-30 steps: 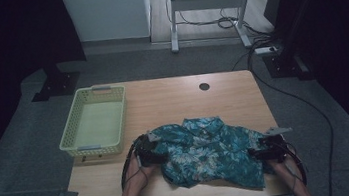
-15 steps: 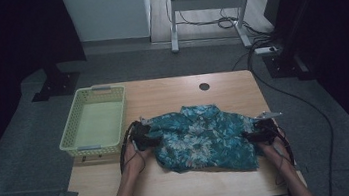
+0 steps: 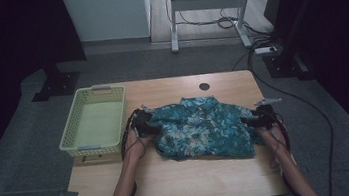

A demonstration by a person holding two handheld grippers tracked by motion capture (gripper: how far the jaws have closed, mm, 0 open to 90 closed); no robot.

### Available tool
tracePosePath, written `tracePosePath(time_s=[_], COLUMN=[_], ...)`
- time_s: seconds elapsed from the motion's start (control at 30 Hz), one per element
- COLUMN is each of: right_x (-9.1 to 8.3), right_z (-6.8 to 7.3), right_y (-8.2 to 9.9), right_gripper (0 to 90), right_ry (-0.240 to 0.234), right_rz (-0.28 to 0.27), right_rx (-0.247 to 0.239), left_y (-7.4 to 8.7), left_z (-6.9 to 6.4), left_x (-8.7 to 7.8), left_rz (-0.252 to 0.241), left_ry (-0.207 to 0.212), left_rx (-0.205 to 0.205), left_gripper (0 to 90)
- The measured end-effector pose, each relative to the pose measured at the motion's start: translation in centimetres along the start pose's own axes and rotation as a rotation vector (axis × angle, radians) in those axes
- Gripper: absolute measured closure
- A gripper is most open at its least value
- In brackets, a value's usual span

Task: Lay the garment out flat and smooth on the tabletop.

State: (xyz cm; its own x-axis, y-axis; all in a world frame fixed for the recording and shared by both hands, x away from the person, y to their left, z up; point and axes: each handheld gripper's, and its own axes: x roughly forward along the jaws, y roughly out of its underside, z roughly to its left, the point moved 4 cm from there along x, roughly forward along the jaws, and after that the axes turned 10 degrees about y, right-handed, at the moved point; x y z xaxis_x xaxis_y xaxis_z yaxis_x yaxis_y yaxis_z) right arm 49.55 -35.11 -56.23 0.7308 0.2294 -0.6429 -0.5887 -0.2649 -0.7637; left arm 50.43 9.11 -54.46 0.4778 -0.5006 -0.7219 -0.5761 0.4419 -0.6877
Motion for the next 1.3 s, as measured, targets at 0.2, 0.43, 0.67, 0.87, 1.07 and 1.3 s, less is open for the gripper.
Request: tracePosePath(time_s=[0.2,0.43,0.67,0.87,1.07,1.3], right_x=[-3.0,-2.4,-2.6,-3.8,-6.8,-12.3], right_z=[1.5,4.0,5.1,5.5,4.9,4.8], right_y=[0.0,2.4,3.4,3.0,1.4,1.5], right_gripper=[31.3,45.4,79.7,86.0,87.1,87.1], right_ry=[-0.074,-0.122,-0.086,-0.071,-0.122,-0.194], right_rz=[-0.007,0.06,0.047,0.004,-0.062,-0.209], right_rx=[-0.037,-0.106,-0.199,-0.231,-0.168,-0.13], left_y=[0.7,3.5,3.6,3.1,1.3,2.7], left_z=[-2.8,-4.5,-5.0,-5.3,-6.0,-8.4], left_x=[-1.7,0.0,0.0,-1.2,-5.3,-11.6], left_rz=[-0.01,0.085,0.082,0.043,-0.04,-0.125], left_ry=[0.067,0.047,0.1,0.058,0.034,0.041], left_rx=[0.051,0.135,0.124,0.165,0.2,0.245], left_gripper=[32.0,43.4,70.2,84.7,87.2,87.1])
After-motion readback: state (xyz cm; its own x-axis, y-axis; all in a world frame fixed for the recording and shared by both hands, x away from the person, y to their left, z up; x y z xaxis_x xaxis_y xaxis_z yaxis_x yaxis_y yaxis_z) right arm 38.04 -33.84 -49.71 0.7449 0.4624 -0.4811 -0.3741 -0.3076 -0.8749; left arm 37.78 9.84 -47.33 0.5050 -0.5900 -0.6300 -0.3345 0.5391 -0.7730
